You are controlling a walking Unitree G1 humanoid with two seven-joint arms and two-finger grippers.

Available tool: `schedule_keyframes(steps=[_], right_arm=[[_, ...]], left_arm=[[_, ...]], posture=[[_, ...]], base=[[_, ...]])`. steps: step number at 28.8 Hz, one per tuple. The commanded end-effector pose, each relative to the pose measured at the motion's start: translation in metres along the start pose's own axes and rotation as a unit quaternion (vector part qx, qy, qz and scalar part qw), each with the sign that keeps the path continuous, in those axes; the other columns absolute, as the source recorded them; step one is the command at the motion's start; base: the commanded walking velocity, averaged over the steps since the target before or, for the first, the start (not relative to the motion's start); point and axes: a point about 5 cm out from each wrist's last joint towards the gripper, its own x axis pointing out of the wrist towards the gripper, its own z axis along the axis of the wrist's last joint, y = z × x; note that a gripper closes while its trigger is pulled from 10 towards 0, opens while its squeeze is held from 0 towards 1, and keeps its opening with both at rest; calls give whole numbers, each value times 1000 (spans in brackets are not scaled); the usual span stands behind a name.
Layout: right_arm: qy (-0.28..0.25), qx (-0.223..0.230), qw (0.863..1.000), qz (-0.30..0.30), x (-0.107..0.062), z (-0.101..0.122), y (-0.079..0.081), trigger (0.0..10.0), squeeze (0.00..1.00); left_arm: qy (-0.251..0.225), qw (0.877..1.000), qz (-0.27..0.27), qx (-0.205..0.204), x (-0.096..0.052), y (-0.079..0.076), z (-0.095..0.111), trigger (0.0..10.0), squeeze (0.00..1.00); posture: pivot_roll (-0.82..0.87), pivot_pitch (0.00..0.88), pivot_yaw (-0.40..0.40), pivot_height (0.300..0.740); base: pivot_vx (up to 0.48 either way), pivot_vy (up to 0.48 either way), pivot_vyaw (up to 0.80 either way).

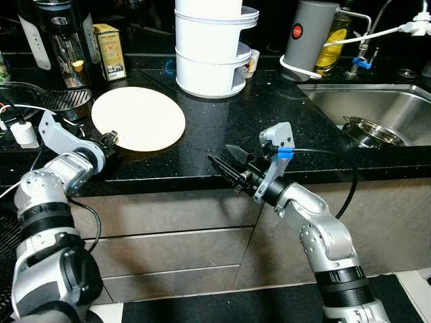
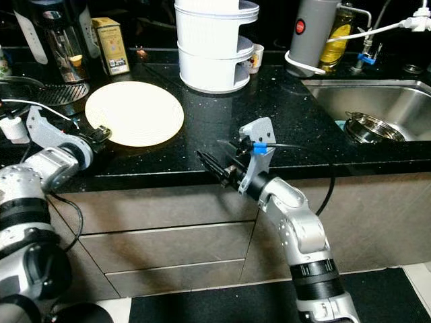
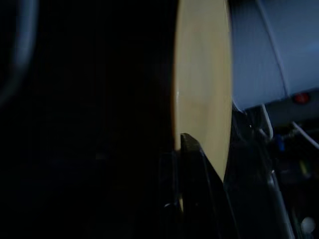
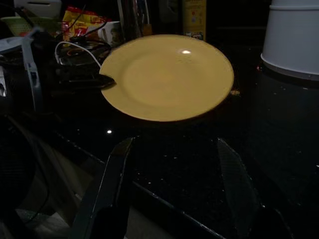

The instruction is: Kitchen organization

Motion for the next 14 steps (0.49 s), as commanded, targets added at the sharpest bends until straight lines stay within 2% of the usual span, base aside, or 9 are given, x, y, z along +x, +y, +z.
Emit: schedule_keyframes(steps=[1,2,4,7,8,9,10,11,14], right_arm=[[-2,3,1000,-10,-2,-1,-3,10000,0],[-13,17,1000,-22,-3,1,-7,10000,0],[-18,25,999,-28,-3,1,-8,10000,0],[-49,85,993,-61,-7,4,-22,10000,0],[-49,85,993,-61,-7,4,-22,10000,0],[-58,97,991,-69,-8,6,-26,10000,0],[-58,97,991,-69,-8,6,-26,10000,0],[-63,102,990,-72,-9,7,-27,10000,0],[-71,99,990,-75,-10,8,-29,10000,0]], left_arm=[[-1,999,-22,35,0,-10,-6,0,0],[-36,993,-87,66,-5,-37,-4,0,0],[-56,988,-105,93,-8,-46,-3,0,0],[-170,956,-180,159,-30,-83,3,0,0],[-170,956,-180,159,-30,-83,3,0,0],[-203,944,-194,171,-38,-92,3,0,0],[-203,944,-194,171,-38,-92,3,0,0],[-224,936,-198,186,-44,-98,1,0,0],[-253,925,-174,224,-56,-104,-9,0,0]], posture=[[-3,0,-50,740],[-2,0,-50,740],[-2,0,-50,740],[-9,0,-48,740],[-9,0,-48,740],[-9,0,-48,740],[-9,0,-48,740],[-9,0,-48,740],[-1,0,-52,740]], base=[[0,0,0],[0,0,0],[0,0,0],[0,0,0],[0,0,0],[0,0,0],[0,0,0],[0,0,0],[0,0,0]])
